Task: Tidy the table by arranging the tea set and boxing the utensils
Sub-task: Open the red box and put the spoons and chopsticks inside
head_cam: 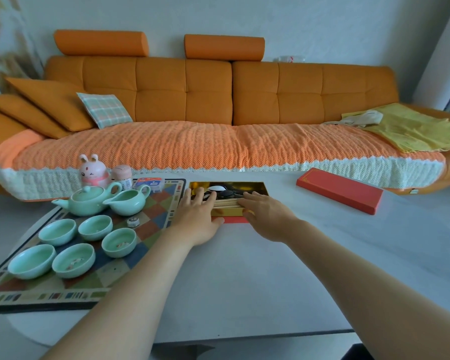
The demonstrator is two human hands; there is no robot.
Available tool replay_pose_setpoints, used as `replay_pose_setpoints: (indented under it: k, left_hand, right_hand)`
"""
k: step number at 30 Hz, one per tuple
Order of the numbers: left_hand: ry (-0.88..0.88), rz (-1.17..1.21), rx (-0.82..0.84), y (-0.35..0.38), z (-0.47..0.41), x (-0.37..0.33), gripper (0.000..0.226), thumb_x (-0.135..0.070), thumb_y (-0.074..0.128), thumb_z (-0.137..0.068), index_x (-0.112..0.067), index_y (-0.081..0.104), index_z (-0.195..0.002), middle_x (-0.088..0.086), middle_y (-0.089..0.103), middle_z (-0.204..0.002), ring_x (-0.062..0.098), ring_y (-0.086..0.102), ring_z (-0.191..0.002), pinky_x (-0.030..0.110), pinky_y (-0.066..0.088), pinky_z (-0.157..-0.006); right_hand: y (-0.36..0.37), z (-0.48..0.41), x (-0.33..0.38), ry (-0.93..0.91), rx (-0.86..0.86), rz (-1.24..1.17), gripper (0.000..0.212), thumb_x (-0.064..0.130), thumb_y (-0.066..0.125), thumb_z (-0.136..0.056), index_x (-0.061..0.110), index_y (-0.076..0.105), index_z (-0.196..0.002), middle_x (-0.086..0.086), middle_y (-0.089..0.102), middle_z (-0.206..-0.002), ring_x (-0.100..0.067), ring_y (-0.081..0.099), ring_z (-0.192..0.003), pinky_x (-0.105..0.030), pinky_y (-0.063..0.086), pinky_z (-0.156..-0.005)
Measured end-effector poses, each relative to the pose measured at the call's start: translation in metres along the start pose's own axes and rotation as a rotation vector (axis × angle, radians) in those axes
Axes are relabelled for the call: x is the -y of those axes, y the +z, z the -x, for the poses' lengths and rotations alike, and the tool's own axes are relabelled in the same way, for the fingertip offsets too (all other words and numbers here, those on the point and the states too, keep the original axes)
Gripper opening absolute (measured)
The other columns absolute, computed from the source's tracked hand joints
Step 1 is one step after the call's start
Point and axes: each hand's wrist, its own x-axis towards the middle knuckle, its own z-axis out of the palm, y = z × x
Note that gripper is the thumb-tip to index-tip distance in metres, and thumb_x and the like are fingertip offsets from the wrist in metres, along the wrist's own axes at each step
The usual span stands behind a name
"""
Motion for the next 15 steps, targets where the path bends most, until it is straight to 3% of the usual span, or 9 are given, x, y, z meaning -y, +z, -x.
replay_pose_setpoints:
  k: [8, 12, 15]
  left_hand:
    - [0.042, 0.035, 0.078, -0.004, 0.008, -0.027, 0.077, -0.062, 0.031, -0.097, -0.028, -0.002, -0.157, 0.003, -0.009, -0.165, 0.04, -0.016, -0.147, 0.054, 0.001, -0.119]
    - [0.067, -0.043, -0.018, -0.004, 0.005, -0.047, 0.077, -0.065, 0.026, -0.096, -0.026, -0.003, -0.157, 0.006, -0.008, -0.165, 0.034, -0.014, -0.149, 0.055, -0.003, -0.119]
    - [0.151, -0.014, -0.167, -0.009, 0.0, -0.068, 0.074, -0.062, 0.029, -0.098, -0.025, 0.005, -0.157, 0.003, 0.002, -0.165, 0.026, -0.003, -0.151, 0.046, 0.004, -0.121]
  right_hand:
    - [-0.01, 0.024, -0.02, 0.043, -0.004, -0.025, 0.045, 0.032, 0.04, -0.103, 0.035, 0.04, -0.147, 0.009, 0.037, -0.155, -0.017, 0.035, -0.143, -0.038, 0.031, -0.114]
    - [-0.012, 0.037, -0.034, 0.0, -0.055, -0.171, 0.047, 0.026, 0.046, -0.101, 0.031, 0.043, -0.147, 0.007, 0.034, -0.157, -0.012, 0.026, -0.147, -0.036, 0.025, -0.118]
    - [-0.02, 0.045, -0.05, 0.029, -0.205, -0.265, 0.046, 0.022, 0.049, -0.1, 0.026, 0.046, -0.146, 0.004, 0.039, -0.155, -0.013, 0.029, -0.146, -0.036, 0.028, -0.119]
